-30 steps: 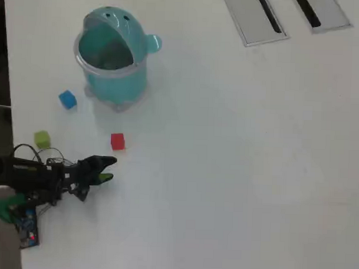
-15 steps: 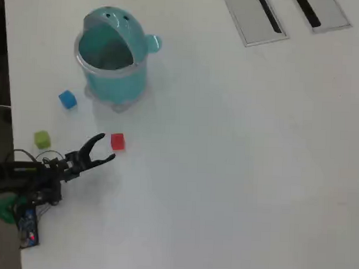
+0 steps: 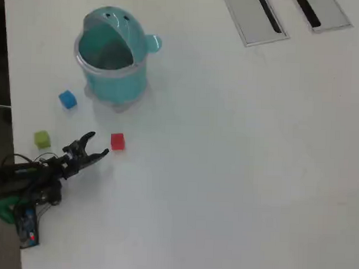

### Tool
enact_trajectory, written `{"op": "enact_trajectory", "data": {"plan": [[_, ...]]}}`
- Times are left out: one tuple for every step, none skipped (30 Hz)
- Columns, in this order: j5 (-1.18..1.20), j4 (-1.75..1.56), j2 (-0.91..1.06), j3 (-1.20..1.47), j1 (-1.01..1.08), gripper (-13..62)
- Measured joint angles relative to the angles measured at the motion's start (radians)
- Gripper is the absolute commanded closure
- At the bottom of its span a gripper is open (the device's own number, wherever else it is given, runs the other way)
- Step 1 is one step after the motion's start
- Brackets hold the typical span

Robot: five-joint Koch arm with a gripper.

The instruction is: Grasp RGB lego blocks and put them in the bin one by one.

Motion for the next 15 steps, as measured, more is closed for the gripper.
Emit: {"op": "enact_trajectory", "data": {"plan": [[0.0, 0.029, 0.0, 0.0, 0.0, 16.3], [0.0, 0.054, 0.0, -0.002, 0.0, 16.3], [0.0, 0.077, 0.0, -0.006, 0.0, 16.3], [0.0, 0.091, -0.003, -0.017, -0.002, 16.3], [0.0, 0.092, -0.008, -0.026, -0.002, 16.3], [0.0, 0.092, -0.025, -0.048, -0.002, 16.3], [0.0, 0.091, -0.051, -0.074, -0.002, 16.3], [0.0, 0.092, -0.075, -0.095, -0.002, 16.3], [0.0, 0.092, -0.097, -0.109, -0.002, 16.3], [0.0, 0.092, -0.121, -0.123, -0.002, 16.3], [-0.002, 0.092, -0.146, -0.137, -0.002, 16.3], [-0.005, 0.092, -0.172, -0.149, -0.002, 16.3], [-0.011, 0.092, -0.195, -0.163, -0.002, 16.3], [-0.017, 0.092, -0.218, -0.178, -0.002, 16.3], [-0.021, 0.092, -0.242, -0.195, -0.002, 16.3]]}}
